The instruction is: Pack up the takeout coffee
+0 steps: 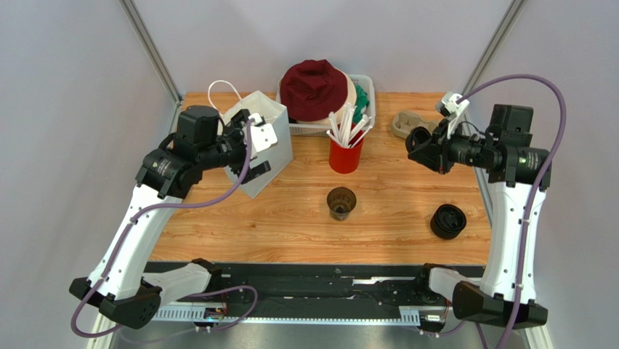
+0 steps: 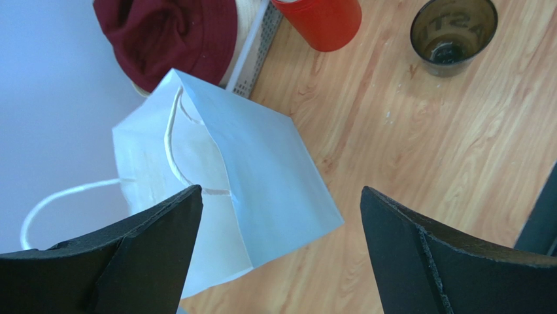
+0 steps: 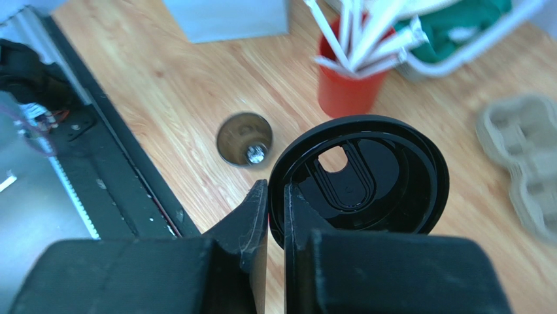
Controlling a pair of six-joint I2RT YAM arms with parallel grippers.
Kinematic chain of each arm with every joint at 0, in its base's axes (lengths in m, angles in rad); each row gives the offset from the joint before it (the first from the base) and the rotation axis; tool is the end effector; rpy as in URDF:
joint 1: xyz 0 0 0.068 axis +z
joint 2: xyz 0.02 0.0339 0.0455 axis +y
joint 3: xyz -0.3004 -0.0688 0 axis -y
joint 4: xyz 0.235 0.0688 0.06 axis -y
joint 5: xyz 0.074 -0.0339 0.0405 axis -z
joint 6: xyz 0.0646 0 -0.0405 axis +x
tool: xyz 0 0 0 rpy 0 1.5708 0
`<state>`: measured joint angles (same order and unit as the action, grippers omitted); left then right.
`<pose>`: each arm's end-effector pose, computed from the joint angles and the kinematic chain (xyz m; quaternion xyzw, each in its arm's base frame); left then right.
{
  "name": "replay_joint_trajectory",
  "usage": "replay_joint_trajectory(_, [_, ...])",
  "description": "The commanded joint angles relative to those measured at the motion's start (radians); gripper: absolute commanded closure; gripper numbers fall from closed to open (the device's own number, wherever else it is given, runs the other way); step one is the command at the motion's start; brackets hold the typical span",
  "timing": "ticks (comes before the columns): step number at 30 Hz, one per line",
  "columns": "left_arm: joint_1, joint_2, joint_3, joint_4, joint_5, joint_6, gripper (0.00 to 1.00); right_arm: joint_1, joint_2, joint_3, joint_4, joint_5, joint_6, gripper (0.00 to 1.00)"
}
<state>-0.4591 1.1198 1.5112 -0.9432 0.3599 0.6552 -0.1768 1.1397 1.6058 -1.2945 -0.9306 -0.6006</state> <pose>0.1673 -0.1081 0.4585 0.5283 0.6828 -0.1085 0.4929 0.1603 0.0240 0.4627 -0.3343 0.7800 0.2641 0.4585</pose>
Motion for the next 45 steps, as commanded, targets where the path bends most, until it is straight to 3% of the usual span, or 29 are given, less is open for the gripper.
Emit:
replay_joint_trajectory(1, [-0.062,-0.031,0.030,-0.006,-0.133,0.282,0.01,0.045,0.066,0.114,-0.181,-0.232,-0.097,0.96])
replay_joint_trajectory(4, [-0.121,-0.038,0.032,0.007,-0.275,0.434,0.01,0.098,0.098,0.135,-0.195,-0.267,-0.103,0.96])
replay_joint_trajectory(7, [-0.171,-0.098,-0.005,0.066,-0.292,0.607,0.01,0.158,0.115,0.149,-0.186,-0.295,-0.096,0.96])
replay_joint_trajectory(11, [-0.233,-0.196,-0.153,0.275,-0.201,0.877,0.01,0.244,0.115,0.141,-0.142,-0.329,-0.059,0.96])
replay_joint_trajectory(14, [-0.271,-0.229,-0.213,0.394,-0.067,0.976,0.01,0.292,0.095,0.105,-0.034,-0.303,0.051,0.96])
replay_joint_trajectory(17, [-0.355,-0.219,-0.261,0.443,-0.071,1.014,0.01,0.312,0.046,0.010,0.104,-0.287,0.143,0.96])
replay_joint_trajectory(21, [-0.447,-0.152,-0.217,0.457,-0.121,0.838,0.01,0.336,-0.001,-0.044,0.101,-0.271,0.070,0.97])
replay_joint_trajectory(25, [-0.474,-0.025,-0.064,0.426,-0.141,0.528,0.01,0.373,-0.026,-0.017,-0.101,-0.223,-0.132,1.00])
replay_joint_trajectory(26, [-0.475,0.000,0.031,0.397,-0.122,0.394,0.01,0.378,-0.028,-0.009,-0.138,-0.218,-0.178,1.00])
replay_joint_trajectory(29, [-0.475,0.061,0.163,0.240,-0.046,0.182,0.01,0.379,-0.046,0.008,-0.250,-0.206,-0.301,1.00])
replay_joint_trajectory(32, [-0.475,0.098,0.265,0.105,0.025,0.049,0.01,0.381,-0.096,-0.003,-0.259,-0.198,-0.349,1.00])
replay_joint_trajectory(36, [-0.472,0.178,0.388,-0.023,-0.028,-0.106,0.01,0.379,-0.135,0.019,-0.240,-0.191,-0.317,1.00])
replay_joint_trajectory(38, [-0.446,0.233,0.519,-0.134,-0.053,-0.193,0.01,0.379,-0.153,0.006,-0.169,-0.179,-0.236,1.00])
replay_joint_trajectory(43, [-0.343,0.412,0.800,-0.292,0.019,-0.365,0.01,0.379,-0.241,-0.141,0.166,-0.012,-0.001,1.00])
replay_joint_trajectory(45, [-0.332,0.417,0.797,-0.272,0.054,-0.402,0.01,0.381,-0.247,-0.184,0.216,0.056,0.036,1.00])
